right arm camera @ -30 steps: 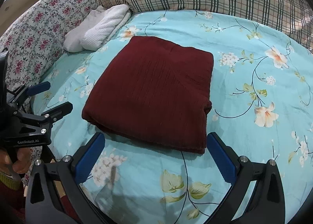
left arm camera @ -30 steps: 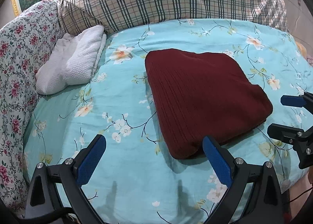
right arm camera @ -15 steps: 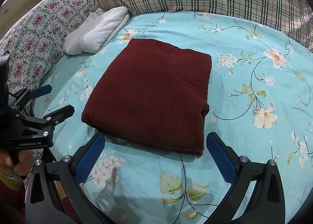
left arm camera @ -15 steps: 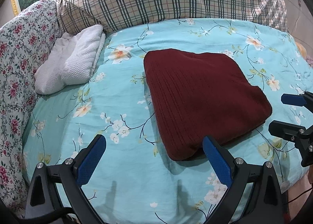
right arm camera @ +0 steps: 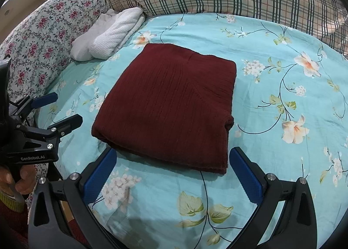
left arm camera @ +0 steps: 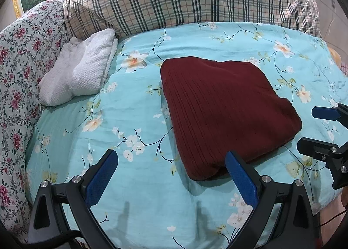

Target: Fold large clothes

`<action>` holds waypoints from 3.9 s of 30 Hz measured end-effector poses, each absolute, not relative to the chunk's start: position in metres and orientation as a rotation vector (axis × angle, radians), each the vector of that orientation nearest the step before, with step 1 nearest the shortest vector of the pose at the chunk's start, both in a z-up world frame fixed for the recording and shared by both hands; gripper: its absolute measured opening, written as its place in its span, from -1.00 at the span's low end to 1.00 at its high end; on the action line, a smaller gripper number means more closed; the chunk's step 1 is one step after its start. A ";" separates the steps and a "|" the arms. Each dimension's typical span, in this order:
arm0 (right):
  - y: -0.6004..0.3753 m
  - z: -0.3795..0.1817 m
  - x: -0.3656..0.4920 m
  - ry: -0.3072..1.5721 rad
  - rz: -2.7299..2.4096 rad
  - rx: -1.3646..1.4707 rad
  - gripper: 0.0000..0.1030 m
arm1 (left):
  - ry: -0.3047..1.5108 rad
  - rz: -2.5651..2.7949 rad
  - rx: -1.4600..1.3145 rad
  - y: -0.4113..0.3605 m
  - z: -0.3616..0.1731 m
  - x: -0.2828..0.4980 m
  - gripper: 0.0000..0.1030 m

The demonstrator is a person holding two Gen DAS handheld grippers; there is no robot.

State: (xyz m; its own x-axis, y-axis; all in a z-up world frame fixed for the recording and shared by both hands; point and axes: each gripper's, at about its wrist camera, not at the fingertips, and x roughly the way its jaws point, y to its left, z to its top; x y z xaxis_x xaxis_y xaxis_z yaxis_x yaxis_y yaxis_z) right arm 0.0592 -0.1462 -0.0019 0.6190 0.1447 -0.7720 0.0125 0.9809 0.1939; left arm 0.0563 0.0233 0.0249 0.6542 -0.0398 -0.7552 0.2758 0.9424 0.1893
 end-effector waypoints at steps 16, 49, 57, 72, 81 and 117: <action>-0.146 -0.002 0.059 0.901 0.074 0.188 1.00 | 0.841 -0.181 0.301 0.022 0.026 0.056 0.93; -0.151 0.007 0.060 0.885 0.072 0.196 1.00 | 0.838 -0.184 0.305 0.018 0.028 0.058 0.93; -0.151 0.007 0.060 0.885 0.071 0.196 1.00 | 0.836 -0.186 0.304 0.017 0.032 0.059 0.93; -0.154 0.009 0.063 0.887 0.067 0.199 1.00 | 0.822 -0.188 0.313 0.015 0.034 0.063 0.93; -0.155 0.008 0.065 0.885 0.065 0.208 1.00 | 0.824 -0.186 0.322 0.011 0.034 0.068 0.93; -0.161 0.004 0.073 0.890 0.060 0.231 1.00 | 0.852 -0.181 0.319 0.004 0.031 0.086 0.93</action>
State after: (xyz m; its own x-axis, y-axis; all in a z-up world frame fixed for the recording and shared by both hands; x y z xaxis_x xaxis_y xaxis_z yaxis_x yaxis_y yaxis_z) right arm 0.0733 -0.1613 0.0043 0.6296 0.1476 -0.7627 0.0438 0.9735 0.2246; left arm 0.0861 0.0044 0.0305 0.6473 -0.0295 -0.7617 0.2821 0.9376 0.2035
